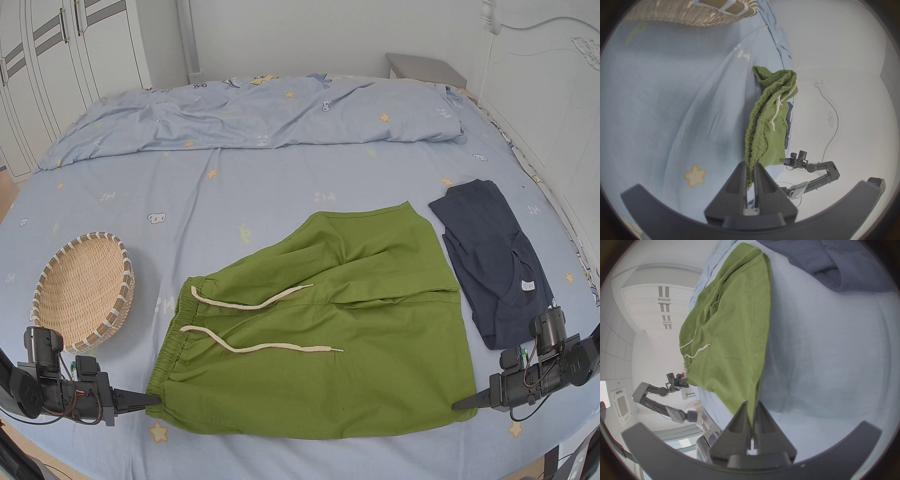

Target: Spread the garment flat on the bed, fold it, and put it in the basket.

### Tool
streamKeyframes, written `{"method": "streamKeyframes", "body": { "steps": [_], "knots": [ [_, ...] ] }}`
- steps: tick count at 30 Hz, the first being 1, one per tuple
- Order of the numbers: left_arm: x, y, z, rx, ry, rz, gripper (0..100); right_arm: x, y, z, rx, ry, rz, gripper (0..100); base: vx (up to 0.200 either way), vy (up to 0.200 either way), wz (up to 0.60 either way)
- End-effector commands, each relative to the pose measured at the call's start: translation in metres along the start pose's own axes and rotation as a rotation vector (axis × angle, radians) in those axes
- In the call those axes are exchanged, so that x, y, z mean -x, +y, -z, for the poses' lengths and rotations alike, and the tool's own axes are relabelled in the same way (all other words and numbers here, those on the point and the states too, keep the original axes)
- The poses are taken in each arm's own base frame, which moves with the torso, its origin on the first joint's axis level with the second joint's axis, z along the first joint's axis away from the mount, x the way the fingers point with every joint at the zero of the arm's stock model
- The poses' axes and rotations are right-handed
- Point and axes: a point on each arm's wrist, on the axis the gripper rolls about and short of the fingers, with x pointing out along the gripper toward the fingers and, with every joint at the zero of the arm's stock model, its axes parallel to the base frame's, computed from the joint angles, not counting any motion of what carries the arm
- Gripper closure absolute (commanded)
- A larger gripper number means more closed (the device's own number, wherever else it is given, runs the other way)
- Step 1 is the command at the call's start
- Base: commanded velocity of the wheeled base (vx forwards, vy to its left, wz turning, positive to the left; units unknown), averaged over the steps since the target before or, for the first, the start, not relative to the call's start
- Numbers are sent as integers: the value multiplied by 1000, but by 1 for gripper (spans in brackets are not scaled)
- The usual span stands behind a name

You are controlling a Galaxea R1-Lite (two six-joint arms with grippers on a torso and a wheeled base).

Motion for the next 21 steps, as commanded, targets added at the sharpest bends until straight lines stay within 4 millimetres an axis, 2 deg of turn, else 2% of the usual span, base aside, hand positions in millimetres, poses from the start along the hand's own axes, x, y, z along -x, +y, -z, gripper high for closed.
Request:
{"method": "streamKeyframes", "body": {
  "steps": [1,8,10,13,21],
  "knots": [
    [21,-23,2,-67,-63,-7,100,4,10,16,86,22,73,100,0,0,0],
    [29,-8,12,-121,-39,-69,100,6,5,30,76,48,105,100,0,0,0],
    [26,4,17,-178,20,-184,100,6,3,37,61,63,113,100,0,0,0],
    [24,10,19,-178,53,-229,100,6,2,39,57,74,115,100,0,0,0],
    [21,11,34,-159,93,-231,100,2,0,44,80,113,115,100,0,0,0]
  ]
}}
